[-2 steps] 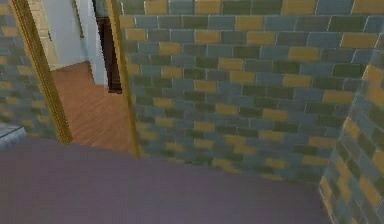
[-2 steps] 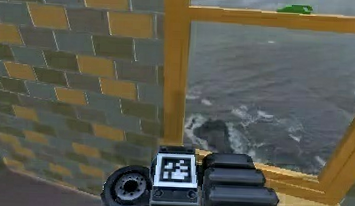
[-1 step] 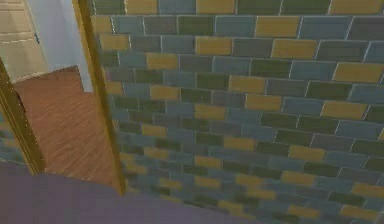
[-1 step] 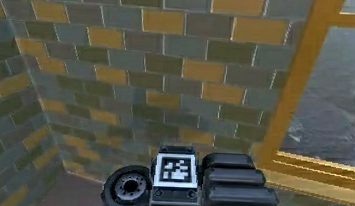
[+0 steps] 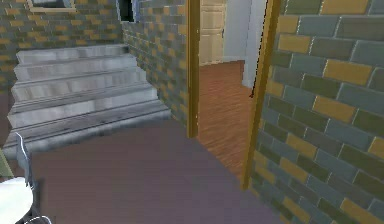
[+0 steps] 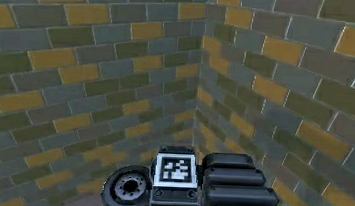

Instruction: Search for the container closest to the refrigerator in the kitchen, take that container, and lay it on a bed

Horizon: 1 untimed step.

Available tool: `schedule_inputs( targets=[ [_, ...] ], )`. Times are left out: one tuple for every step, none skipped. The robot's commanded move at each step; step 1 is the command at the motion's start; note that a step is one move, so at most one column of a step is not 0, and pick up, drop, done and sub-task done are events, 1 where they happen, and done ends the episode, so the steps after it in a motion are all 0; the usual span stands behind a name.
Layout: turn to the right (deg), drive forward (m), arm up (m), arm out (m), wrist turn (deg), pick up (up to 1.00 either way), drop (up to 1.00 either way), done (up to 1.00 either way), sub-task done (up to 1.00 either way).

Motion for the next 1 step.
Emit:
schedule_inputs(
  targets=[
    [-3.0,0.0,0.0,0.0,0.0,0.0,0.0,0.0,0.0]
  ],
)
